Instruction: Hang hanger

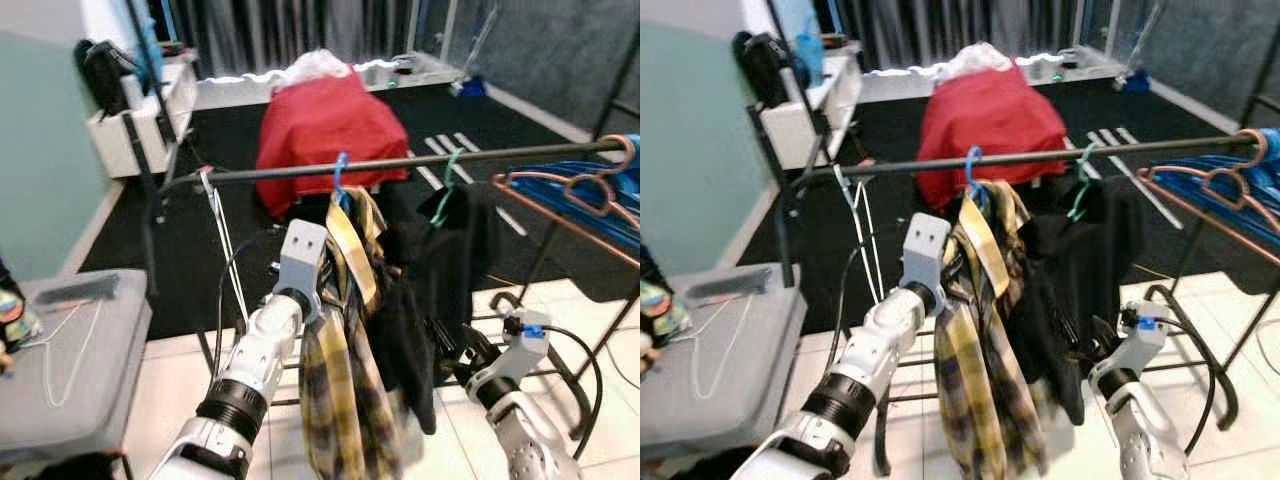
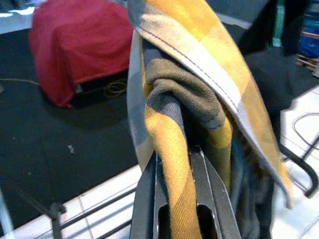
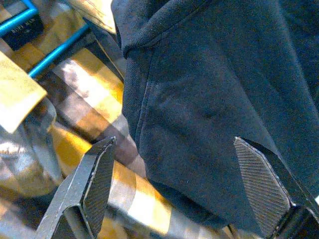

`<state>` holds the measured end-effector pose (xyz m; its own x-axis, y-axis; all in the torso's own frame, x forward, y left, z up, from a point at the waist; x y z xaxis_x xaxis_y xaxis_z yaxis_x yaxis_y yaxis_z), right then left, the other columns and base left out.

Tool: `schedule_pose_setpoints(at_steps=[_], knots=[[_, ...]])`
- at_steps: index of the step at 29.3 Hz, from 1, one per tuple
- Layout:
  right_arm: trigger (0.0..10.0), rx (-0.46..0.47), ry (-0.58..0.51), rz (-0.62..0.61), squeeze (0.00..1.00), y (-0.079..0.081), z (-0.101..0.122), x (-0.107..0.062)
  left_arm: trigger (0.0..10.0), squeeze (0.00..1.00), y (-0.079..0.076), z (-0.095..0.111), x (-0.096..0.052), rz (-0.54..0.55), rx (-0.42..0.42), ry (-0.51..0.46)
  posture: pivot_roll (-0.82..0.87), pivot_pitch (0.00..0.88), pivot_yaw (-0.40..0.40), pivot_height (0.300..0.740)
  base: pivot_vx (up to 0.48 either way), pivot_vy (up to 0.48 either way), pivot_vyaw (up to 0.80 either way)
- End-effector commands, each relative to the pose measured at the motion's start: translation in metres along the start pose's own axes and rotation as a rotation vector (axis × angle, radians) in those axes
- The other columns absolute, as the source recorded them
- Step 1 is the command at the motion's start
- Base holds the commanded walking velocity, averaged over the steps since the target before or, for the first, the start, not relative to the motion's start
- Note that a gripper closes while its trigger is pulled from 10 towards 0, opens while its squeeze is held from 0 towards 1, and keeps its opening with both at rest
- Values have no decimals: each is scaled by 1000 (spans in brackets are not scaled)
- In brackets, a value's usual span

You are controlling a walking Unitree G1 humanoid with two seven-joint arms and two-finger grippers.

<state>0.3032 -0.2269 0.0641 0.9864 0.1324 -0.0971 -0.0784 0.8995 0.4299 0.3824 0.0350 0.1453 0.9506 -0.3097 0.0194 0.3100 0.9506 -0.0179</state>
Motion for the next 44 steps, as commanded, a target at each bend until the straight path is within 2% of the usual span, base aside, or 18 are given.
schedule_pose_setpoints(at_steps=[1, 3, 9, 12, 13, 15, 17, 22, 24, 26, 28, 29, 31, 33, 37, 44], knots=[[10000, 1, 3, 16, 0, 6, -2, 2, 10000, 0, -7, 21, 8, 31, -46, -78, -227, 0, 57, 740, 0, 0, 0], [10000, 1, 3, 16, 0, 6, -2, 2, 10000, 0, -7, 21, 8, 31, -46, -78, -227, 0, 57, 740, 0, 0, 0], [10000, 1, 6, 15, 0, 6, -3, 2, 10000, 0, 9, 18, 12, 119, -23, -51, -226, 0, 56, 740, 0, 0, 0], [10000, 1, 8, 14, 0, 6, -3, 2, 10000, 0, 26, 4, 13, 200, 38, 26, -228, 0, 58, 740, 0, 0, 0], [10000, 1, 8, 14, 0, 6, -3, 2, 10000, 0, 26, 4, 13, 200, 38, 26, -228, 0, 58, 740, 0, 0, 0], [10000, 1, 8, 13, 0, 6, -3, 2, 10000, 0, 41, -4, 12, 259, 60, 61, -234, 0, 62, 740, 0, 0, 0], [10000, 1, 7, 13, 0, 7, -4, 2, 10000, 0, 47, -7, 12, 282, 80, 77, -235, 0, 63, 740, 0, 0, 0], [10000, 3, 5, 11, 0, 7, -4, 2, 10000, 0, 55, -13, 10, 311, 116, 111, -237, 0, 65, 740, 0, 0, 0], [10000, 4, 3, 9, 0, 7, -3, 2, 10000, 0, 59, -24, 7, 309, 134, 160, -238, 0, 66, 740, 0, 0, 0], [10000, 4, 2, 8, 0, 7, -3, 2, 10000, 0, 59, -28, 6, 297, 120, 171, -238, 0, 65, 740, 0, 0, 0], [10000, 4, 2, 8, 0, 6, -3, 1, 10000, 1000, 53, -27, 6, 227, 42, 122, -238, 0, 64, 740, 0, 0, 0], [10000, 4, 2, 8, 0, 6, -3, 1, 10000, 1000, 53, -27, 6, 227, 42, 122, -238, 0, 64, 740, 0, 0, 0], [10000, 5, 2, 7, 0, 6, -3, 1, 10000, 1000, 46, -27, 6, 155, 1, 101, -232, 0, 59, 740, 0, 0, 0], [10000, 5, 2, 8, 0, 6, -3, 1, 10000, 1000, 47, -30, 5, 153, -4, 105, -231, 0, 58, 740, 0, 0, 0], [10000, 8, 3, 9, 0, 6, -2, 1, 10000, 1000, 55, -38, -2, 173, -16, 114, -224, 0, 54, 740, 0, 0, 0], [10000, 9, 3, 8, 0, 6, -2, 2, 10000, 1000, 60, -40, -6, 153, -13, 99, -223, 0, 54, 740, 0, 0, 0]])
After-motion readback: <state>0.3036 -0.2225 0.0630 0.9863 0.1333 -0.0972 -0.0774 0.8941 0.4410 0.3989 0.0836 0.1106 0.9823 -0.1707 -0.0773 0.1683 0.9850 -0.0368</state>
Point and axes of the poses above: a point about 5 cm out from each wrist's last joint towards the gripper, its own x axis pointing out of the wrist towards the gripper, its own z axis along the axis of the wrist's last joint, y = z × x, the point moved 3 cm from there along x, pointing out of the wrist towards the gripper, and after that the axes turned 2 degrees about x, right-handed, at the moved point
